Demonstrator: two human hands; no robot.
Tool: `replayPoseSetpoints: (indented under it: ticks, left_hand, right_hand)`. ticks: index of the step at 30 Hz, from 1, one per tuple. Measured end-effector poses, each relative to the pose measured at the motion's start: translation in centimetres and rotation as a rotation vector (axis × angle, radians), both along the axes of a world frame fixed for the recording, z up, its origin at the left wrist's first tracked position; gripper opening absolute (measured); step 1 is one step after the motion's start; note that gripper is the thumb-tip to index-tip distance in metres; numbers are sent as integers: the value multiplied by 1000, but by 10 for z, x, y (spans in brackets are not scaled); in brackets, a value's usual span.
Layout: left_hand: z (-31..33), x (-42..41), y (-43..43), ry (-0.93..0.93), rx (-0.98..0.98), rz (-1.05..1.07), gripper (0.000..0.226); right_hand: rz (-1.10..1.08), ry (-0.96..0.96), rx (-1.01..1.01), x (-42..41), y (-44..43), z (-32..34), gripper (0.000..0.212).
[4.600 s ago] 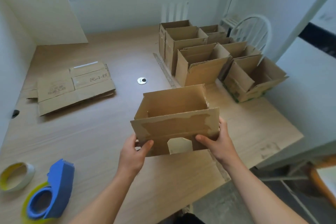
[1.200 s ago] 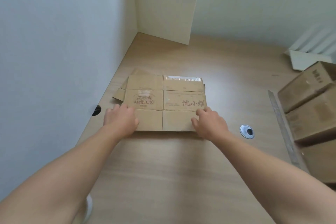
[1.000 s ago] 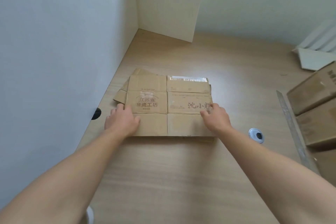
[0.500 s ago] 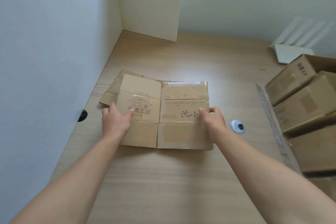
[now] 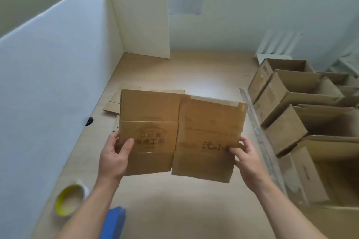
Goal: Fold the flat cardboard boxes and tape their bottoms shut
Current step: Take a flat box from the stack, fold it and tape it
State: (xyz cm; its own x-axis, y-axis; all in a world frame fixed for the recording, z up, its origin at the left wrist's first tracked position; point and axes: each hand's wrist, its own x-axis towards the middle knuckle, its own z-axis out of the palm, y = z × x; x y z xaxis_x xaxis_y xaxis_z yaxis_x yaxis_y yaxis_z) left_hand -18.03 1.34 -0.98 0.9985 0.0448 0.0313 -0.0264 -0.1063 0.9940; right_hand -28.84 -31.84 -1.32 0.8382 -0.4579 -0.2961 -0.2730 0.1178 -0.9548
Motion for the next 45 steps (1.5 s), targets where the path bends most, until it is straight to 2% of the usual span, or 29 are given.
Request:
replayPoseSetpoints:
  ticks: [2,6,8,11,12,15,20,25,27,30,32,35,39,40,43,45]
  left_hand:
    - [-1,-32,0,8,5,-34,33]
    - [-8,-87,-9,49,3,-54,41]
    - [-12,-113,-15,75,-58,-25,43]
    - [-18,-149,-18,122,-104,-6,37]
    - [-19,-159,-18,125,-123,-7,34]
    - [-17,-182,-16,87,-183,14,32]
    - [-15,-206,-6,84,-226,-54,35]
    - [-9,-218,0,42,-240,-143,38]
    - [-8,-219,3,84,-218,-171,42]
    - [-6,-220,0,165,-127,-231,67]
    - [-4,-220,-3,164,-88,-224,73]
    - [-2,-223,-2,133,-2,-244,73]
    - [6,-224,1,93,142,-314,73]
    - [9,-223,-1,84,155,-330,71]
    - [13,-221,-10,75,170,-324,65]
    - [10,-224,-14,60,205,-263,62]
  right_hand:
    - [-2,-17,-7,-34,-6,-1,25]
    - [-61,-78,36,-87,-7,-12,50]
    - [-95,-84,67,-108,-3,-18,50]
    - [-40,-101,106,-138,1,-24,26]
    - [-17,-117,112,-146,2,-25,27]
    - [25,-169,83,-165,1,-23,56]
    - [48,-167,28,-182,7,-15,50]
    - [20,-154,36,-189,16,-12,65]
    - [44,-157,47,-189,22,-9,68]
    - [81,-171,19,-185,33,-9,67]
    - [25,-187,-22,-180,40,-7,61]
    - [-37,-149,-40,-174,42,-2,47]
    - [43,-142,-36,-168,42,6,66]
    - [54,-156,-48,-165,45,10,65]
    - [65,-196,-107,-155,54,19,52]
    - [94,-198,-70,-154,59,22,40]
